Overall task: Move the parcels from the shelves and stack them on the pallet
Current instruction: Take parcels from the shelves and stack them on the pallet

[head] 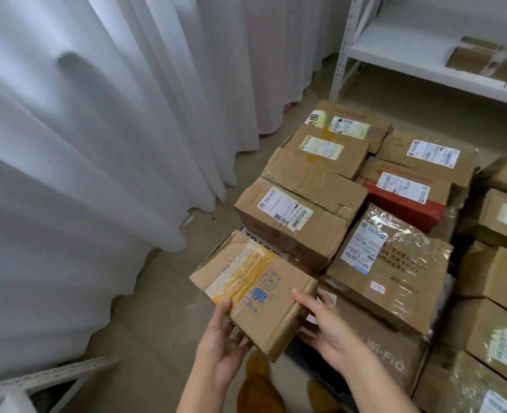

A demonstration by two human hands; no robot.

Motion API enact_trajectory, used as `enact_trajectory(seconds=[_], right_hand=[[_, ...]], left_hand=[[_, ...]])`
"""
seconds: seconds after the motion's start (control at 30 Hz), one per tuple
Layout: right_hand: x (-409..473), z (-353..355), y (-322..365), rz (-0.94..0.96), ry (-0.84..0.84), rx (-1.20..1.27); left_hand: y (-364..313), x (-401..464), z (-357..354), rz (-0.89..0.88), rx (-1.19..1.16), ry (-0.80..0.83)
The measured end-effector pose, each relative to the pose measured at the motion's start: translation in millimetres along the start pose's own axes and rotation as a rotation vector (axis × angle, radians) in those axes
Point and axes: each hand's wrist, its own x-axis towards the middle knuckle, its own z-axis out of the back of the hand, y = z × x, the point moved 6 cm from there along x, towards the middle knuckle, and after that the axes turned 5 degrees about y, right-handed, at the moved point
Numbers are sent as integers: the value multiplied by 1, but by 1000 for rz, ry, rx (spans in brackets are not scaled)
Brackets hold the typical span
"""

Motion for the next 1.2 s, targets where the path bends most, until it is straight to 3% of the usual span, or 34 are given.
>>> enact_trajectory(seconds=[0.2,0.47,0.8,1.2], right_hand=[[78,0,-22,-111,-69,149],[145,14,-29,-51,-181,104],[145,4,-23,13,-233,23],[102,10,6,10,-229,-35]], left_hand=[[-18,91,17,91,82,15],[-35,163,-3,114,105,20],[-37,157,-15,123,74,-8],[-35,135,-12,70,242,-91]])
